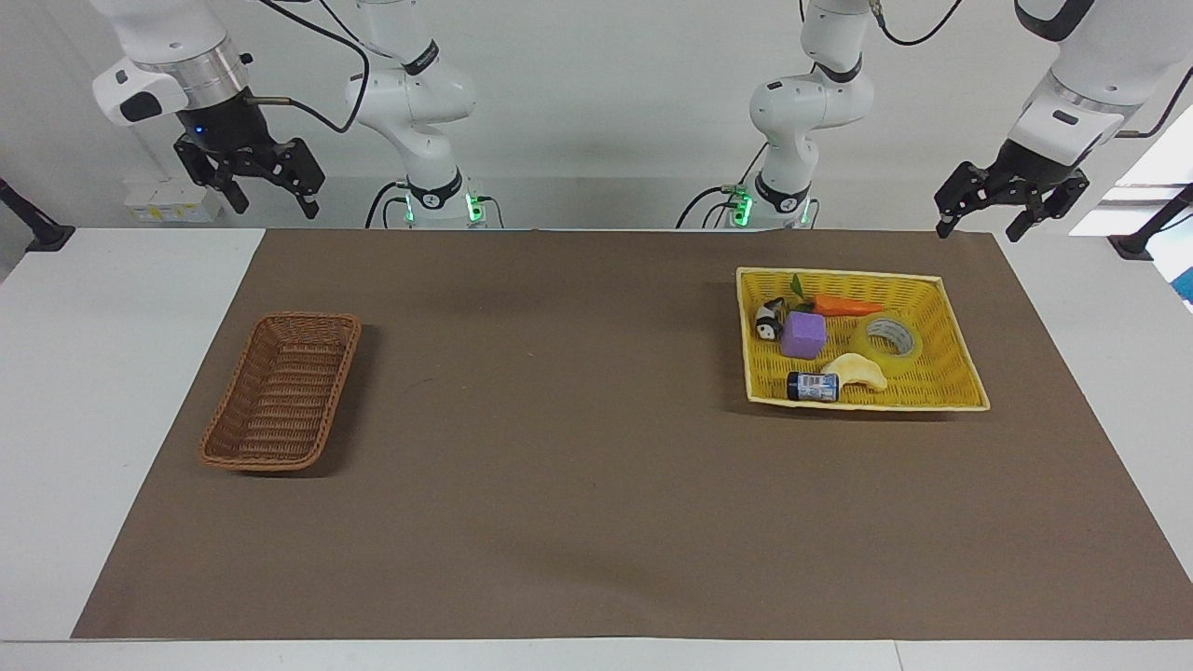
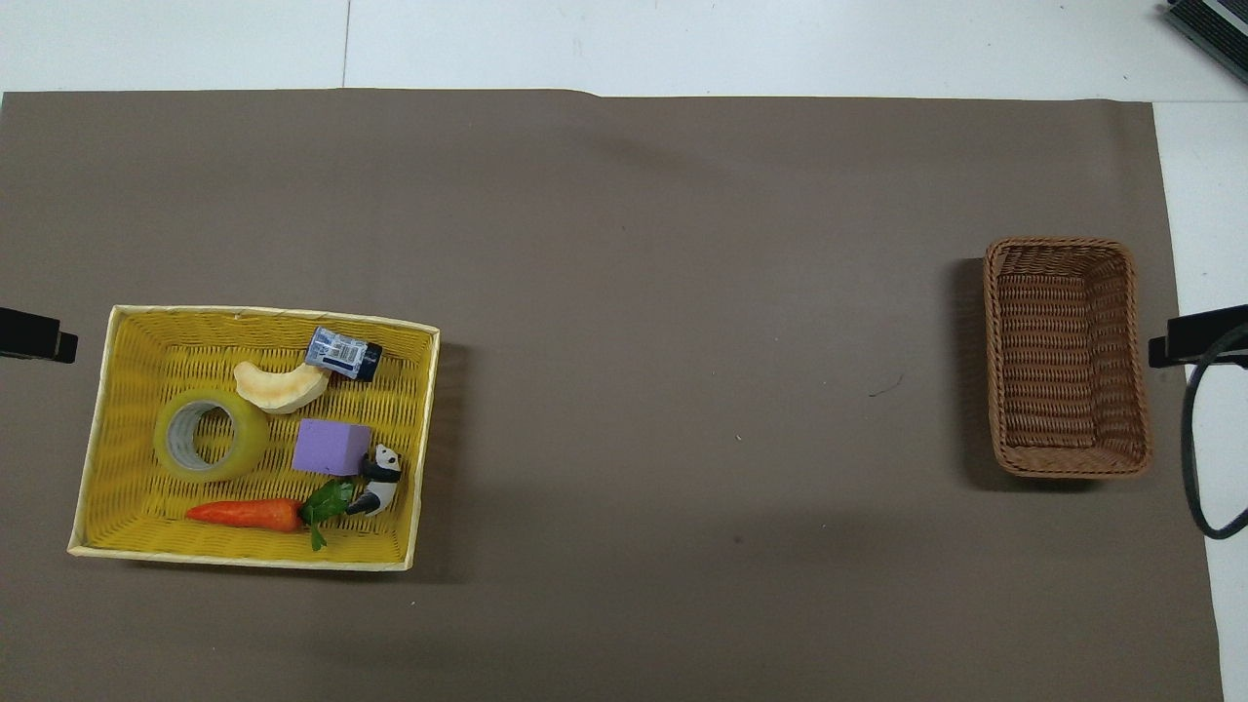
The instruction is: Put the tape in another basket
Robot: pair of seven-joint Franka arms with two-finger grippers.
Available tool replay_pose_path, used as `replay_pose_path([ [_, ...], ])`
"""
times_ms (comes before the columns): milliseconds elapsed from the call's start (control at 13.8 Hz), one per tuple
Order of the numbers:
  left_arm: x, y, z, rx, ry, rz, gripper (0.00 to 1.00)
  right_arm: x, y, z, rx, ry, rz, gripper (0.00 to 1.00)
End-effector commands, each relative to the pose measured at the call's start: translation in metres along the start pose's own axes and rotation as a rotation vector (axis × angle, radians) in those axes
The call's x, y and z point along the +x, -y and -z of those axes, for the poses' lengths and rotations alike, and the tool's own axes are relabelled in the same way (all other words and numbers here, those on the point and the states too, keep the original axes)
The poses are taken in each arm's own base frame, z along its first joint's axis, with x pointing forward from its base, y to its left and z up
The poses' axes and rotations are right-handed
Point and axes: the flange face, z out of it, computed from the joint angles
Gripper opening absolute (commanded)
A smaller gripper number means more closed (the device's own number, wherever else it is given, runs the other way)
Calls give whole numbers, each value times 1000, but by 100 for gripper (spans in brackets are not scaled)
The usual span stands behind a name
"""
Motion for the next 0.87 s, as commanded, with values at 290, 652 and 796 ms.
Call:
replay_pose_path([
  [290, -9, 1, 0, -2, 0, -3, 100, -1, -3, 1, 24, 7, 16, 100],
  [652, -9, -1, 0, -2, 3, -5, 100, -1, -3, 1, 25, 7, 17, 100],
  [796, -9, 0, 0, -1, -1, -3, 100, -1, -2, 1, 25, 7, 18, 100],
])
